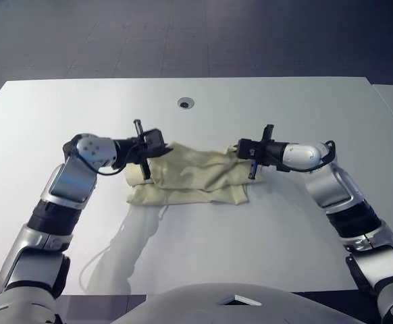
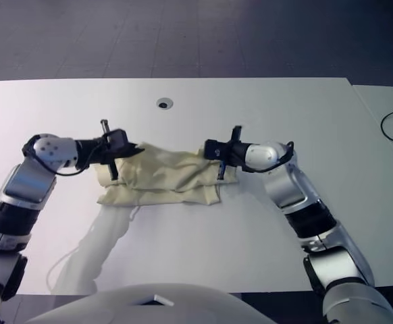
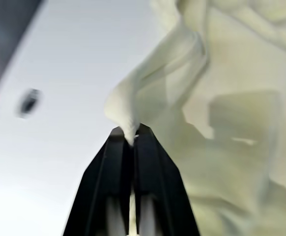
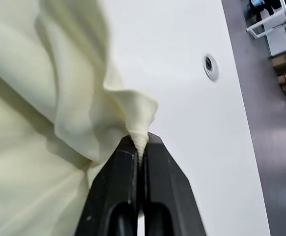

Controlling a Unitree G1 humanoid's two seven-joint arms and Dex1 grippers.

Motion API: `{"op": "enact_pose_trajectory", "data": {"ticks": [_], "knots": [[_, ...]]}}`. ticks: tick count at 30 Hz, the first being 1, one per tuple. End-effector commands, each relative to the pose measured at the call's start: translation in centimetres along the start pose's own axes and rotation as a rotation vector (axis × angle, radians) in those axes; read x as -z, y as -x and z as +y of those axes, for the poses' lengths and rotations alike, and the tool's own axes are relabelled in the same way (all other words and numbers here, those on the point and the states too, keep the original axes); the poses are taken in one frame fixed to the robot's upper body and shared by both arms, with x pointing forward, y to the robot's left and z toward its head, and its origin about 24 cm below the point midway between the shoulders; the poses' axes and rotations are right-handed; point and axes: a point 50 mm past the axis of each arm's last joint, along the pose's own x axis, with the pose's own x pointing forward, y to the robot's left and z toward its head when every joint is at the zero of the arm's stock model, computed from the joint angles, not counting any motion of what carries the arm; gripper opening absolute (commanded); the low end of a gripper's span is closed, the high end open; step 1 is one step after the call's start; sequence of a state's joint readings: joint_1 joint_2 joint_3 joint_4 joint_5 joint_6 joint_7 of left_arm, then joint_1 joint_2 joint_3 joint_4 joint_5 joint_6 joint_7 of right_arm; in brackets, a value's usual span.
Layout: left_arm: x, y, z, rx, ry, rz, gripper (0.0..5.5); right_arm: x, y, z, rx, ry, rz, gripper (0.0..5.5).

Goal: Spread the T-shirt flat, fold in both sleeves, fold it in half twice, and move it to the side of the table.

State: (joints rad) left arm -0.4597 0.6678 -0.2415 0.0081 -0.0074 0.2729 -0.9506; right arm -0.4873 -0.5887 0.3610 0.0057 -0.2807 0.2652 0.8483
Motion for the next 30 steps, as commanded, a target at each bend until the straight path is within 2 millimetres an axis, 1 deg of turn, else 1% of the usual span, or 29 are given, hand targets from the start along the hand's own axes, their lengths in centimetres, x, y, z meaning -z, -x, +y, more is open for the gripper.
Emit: {"op": "enact_pose_trajectory", "data": {"ticks": [1, 4, 7, 9, 12, 15, 19, 25, 30], "knots": [[0.1, -1.0, 1.7, -0.018, 0.000, 0.028, 0.01, 0.8, -0.9, -3.8, 0.100, -0.082, -0.010, 0.00], [0.1, -2.4, 3.4, -0.024, 0.000, 0.046, 0.01, 1.3, -2.2, -6.5, 0.178, -0.140, -0.007, 0.00], [-0.7, -4.2, 6.2, -0.110, 0.005, 0.057, 0.01, 1.5, -3.4, -8.7, 0.261, -0.211, 0.010, 0.00], [-1.7, -5.2, 8.2, -0.214, -0.002, 0.073, 0.01, 1.4, -3.7, -9.8, 0.330, -0.240, 0.026, 0.00], [-3.1, -5.8, 10.0, -0.325, -0.031, 0.087, 0.01, 1.0, -3.5, -11.4, 0.434, -0.266, 0.036, 0.00], [-4.8, -5.6, 11.5, -0.419, -0.076, 0.085, 0.01, -0.1, -2.8, -13.3, 0.563, -0.268, 0.036, 0.00], [-6.2, -4.8, 13.0, -0.527, -0.128, 0.107, 0.01, -1.3, -1.4, -15.5, 0.714, -0.245, 0.040, 0.00], [-8.2, -3.6, 14.8, -0.708, -0.230, 0.138, 0.01, -3.2, 0.3, -17.9, 0.841, -0.220, 0.019, 0.00], [-10.4, -2.1, 16.2, -0.864, -0.309, 0.122, 0.01, -3.9, 1.6, -19.1, 0.923, -0.194, 0.023, 0.00]]}}
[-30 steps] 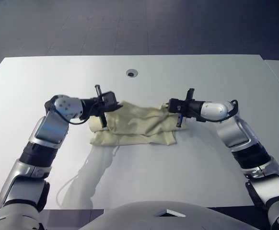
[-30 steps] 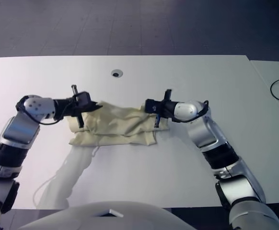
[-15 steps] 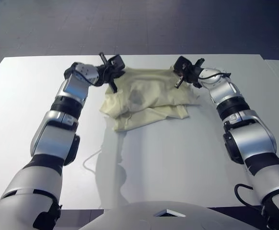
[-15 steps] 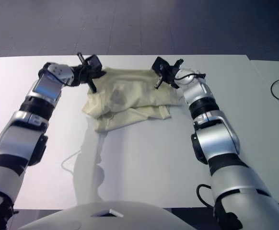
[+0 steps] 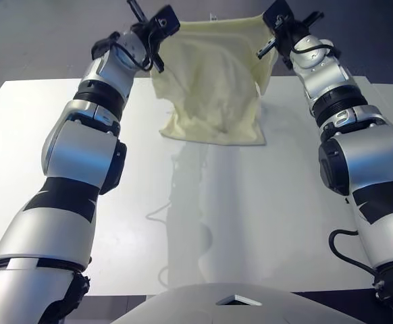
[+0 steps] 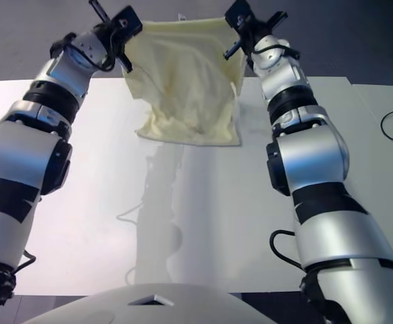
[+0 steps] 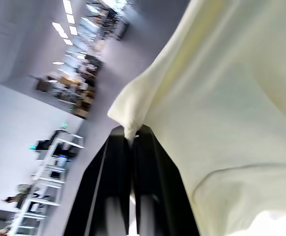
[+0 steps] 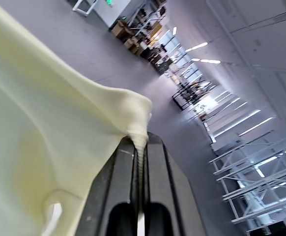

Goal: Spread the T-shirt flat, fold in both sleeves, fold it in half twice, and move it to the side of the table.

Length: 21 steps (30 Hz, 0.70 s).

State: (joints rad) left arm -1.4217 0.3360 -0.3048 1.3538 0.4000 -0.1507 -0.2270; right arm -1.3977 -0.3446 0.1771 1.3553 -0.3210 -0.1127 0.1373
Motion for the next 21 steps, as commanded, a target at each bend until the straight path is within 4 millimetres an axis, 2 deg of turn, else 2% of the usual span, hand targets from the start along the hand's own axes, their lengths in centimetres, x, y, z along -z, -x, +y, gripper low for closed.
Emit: {"op": "enact_pose_trajectory", "data": {"ticks": [1, 8, 13, 17, 21], "knots": [[-0.8, 0.4, 2.9, -0.127, -0.055, 0.006, 0.01, -0.9, 0.1, -2.6, 0.111, 0.005, 0.002, 0.00], [-2.1, 0.7, 4.8, -0.200, -0.188, -0.030, 0.01, -2.7, 0.4, -5.0, 0.256, 0.054, -0.062, 0.00], [-2.1, 1.1, 5.7, -0.213, -0.261, -0.052, 0.01, -2.8, 0.7, -5.7, 0.268, 0.082, -0.091, 0.00], [-1.7, 1.4, 5.8, -0.171, -0.295, -0.068, 0.01, -2.1, 0.8, -5.4, 0.228, 0.085, -0.109, 0.00], [-0.9, 1.7, 5.0, -0.014, -0.332, -0.090, 0.01, -1.1, 0.8, -4.2, 0.124, 0.075, -0.132, 0.00]]}}
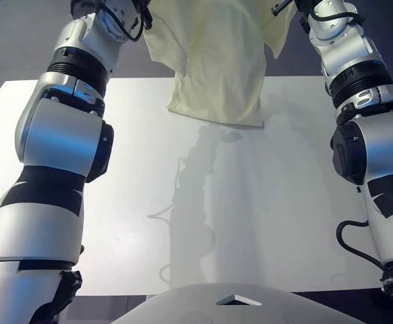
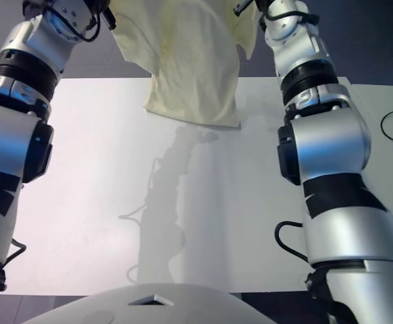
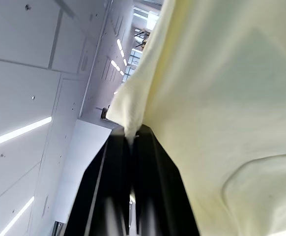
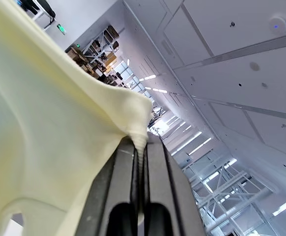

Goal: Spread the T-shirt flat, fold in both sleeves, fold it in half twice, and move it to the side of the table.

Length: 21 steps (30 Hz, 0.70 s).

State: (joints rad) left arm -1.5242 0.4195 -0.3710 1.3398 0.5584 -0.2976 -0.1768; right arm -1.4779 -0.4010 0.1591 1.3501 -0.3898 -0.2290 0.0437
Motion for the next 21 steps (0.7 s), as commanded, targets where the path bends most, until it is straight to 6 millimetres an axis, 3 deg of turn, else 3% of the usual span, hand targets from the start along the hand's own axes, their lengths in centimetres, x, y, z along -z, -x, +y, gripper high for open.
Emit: {"op": "enact_pose_trajectory", "data": {"ticks": [1, 5, 10, 13, 21], "knots": [[1.8, 1.0, -0.5, 0.151, -0.042, -0.006, 0.01, 2.2, 0.9, 0.3, -0.081, -0.019, 0.015, 0.00], [2.3, 2.0, -1.4, 0.320, -0.067, -0.082, 0.01, 3.3, 1.8, 0.8, -0.236, -0.062, -0.026, 0.00], [2.4, 3.0, -0.5, 0.414, -0.062, -0.150, 0.01, 3.5, 2.6, -0.5, -0.383, -0.146, -0.069, 0.00], [2.6, 4.0, 0.0, 0.503, -0.066, -0.194, 0.01, 3.1, 3.3, -0.9, -0.562, -0.212, -0.113, 0.00], [3.5, 7.1, -0.3, 0.791, -0.121, -0.269, 0.01, 1.8, 7.8, -2.4, -1.048, -0.298, -0.187, 0.00]]}}
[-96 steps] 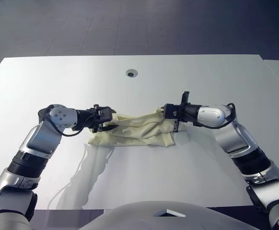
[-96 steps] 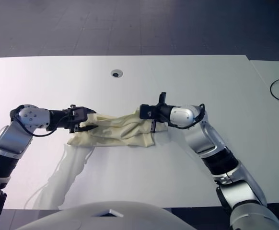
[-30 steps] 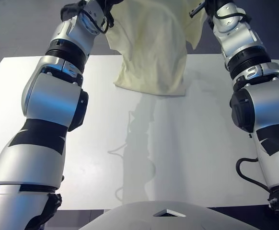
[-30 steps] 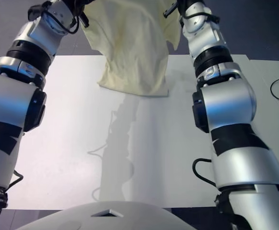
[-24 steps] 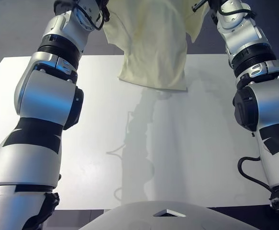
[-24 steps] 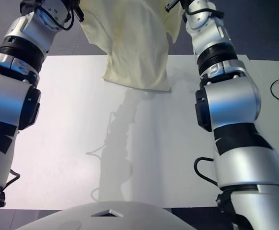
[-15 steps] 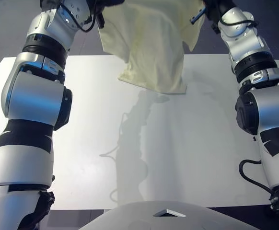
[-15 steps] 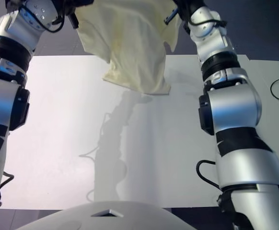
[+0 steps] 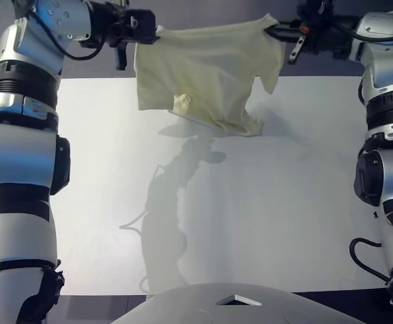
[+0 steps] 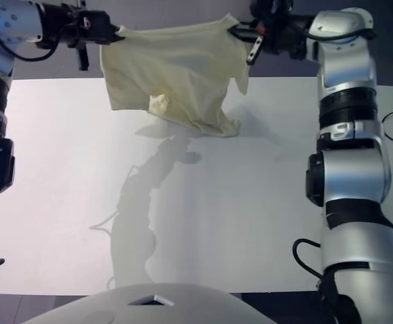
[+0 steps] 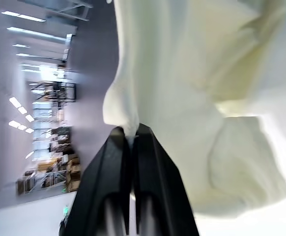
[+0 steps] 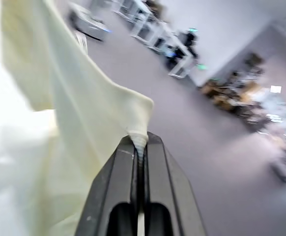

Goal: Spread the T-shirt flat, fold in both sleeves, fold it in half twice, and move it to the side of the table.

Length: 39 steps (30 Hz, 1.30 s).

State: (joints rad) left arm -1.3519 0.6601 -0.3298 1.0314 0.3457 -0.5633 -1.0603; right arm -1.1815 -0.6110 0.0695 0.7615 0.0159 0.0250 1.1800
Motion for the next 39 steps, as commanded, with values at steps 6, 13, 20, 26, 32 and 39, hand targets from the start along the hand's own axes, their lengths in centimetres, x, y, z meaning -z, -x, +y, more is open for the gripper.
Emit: {"op": "enact_pose_trajectory", "data": {"ticks": [6, 13, 20, 26, 32, 39], "knots": [[-1.4, 4.2, -4.6, 0.419, 0.004, -0.135, 0.01, -1.1, 4.7, 4.4, -0.472, -0.158, -0.052, 0.00], [-3.6, 6.6, -9.3, 0.664, 0.017, -0.157, 0.01, 0.3, 6.5, 11.3, -0.804, -0.287, 0.058, 0.00], [-6.7, 6.8, -15.3, 0.940, -0.020, -0.245, 0.01, 3.3, 6.7, 18.4, -1.020, -0.360, 0.189, 0.00], [-8.9, 7.4, -18.6, 1.063, 0.001, -0.325, 0.01, 3.7, 7.1, 21.5, -1.094, -0.385, 0.216, 0.00], [-9.8, 7.2, -20.5, 1.050, 0.057, -0.328, 0.71, 4.6, 7.0, 22.2, -1.061, -0.338, 0.277, 0.49], [-9.3, 8.2, -17.3, 0.966, 0.334, -0.401, 1.75, 3.9, 7.4, 20.8, -1.033, -0.343, 0.241, 1.51]]}}
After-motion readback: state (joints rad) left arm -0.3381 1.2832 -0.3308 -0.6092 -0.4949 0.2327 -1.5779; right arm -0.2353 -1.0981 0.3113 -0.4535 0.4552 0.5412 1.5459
